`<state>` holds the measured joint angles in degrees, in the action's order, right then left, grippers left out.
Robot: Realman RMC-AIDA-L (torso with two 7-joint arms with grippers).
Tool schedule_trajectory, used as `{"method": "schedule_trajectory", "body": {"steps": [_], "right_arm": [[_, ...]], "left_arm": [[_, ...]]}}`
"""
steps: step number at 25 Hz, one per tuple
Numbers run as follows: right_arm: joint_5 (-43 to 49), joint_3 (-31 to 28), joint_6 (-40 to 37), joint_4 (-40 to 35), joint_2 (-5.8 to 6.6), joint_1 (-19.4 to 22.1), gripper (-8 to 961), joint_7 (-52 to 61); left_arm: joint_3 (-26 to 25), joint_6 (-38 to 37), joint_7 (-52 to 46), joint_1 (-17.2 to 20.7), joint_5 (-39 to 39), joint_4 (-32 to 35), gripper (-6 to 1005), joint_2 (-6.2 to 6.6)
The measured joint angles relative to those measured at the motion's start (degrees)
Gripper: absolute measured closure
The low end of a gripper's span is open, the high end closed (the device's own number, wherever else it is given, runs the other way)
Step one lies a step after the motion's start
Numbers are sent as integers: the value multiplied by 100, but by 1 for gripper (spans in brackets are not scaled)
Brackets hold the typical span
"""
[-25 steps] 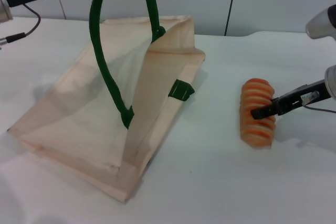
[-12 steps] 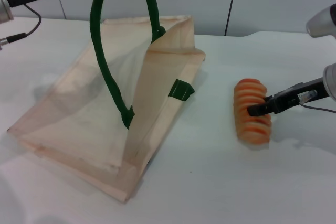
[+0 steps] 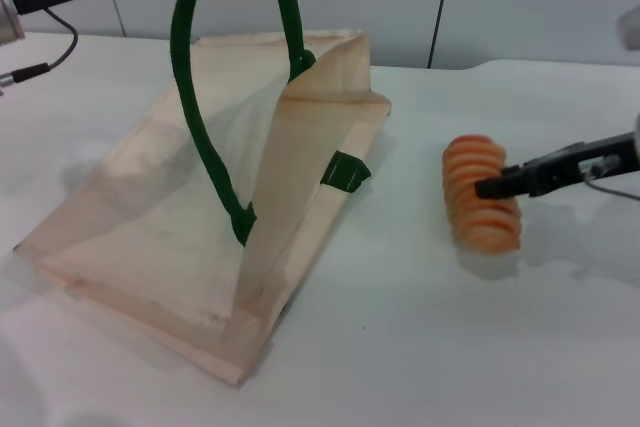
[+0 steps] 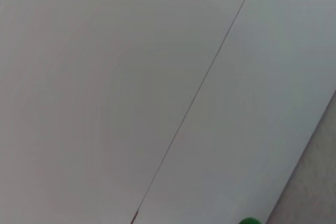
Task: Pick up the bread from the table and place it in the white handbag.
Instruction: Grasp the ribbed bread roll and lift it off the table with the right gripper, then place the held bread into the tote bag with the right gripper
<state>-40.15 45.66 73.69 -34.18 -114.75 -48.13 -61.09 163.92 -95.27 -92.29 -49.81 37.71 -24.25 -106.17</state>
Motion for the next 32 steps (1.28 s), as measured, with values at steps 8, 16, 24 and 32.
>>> {"method": "schedule_trajectory", "body": {"steps": [8, 16, 24, 32], "right_arm": [[-2, -1043, 643, 18, 104, 25, 487, -523], [-401, -1259, 1631, 44, 69, -41, 544, -907], [-489, -1125, 1701, 173, -88, -305, 580, -1073], [-513, -866, 1349, 729, -104, -777, 672, -1222]], "left_arm": [[1, 0, 0, -17, -5, 9, 883, 0], [9, -4, 0, -112, -45, 9, 883, 5], [8, -46, -52, -278, -85, 31, 883, 1], [9, -64, -92, -477, -213, 43, 882, -78]]}}
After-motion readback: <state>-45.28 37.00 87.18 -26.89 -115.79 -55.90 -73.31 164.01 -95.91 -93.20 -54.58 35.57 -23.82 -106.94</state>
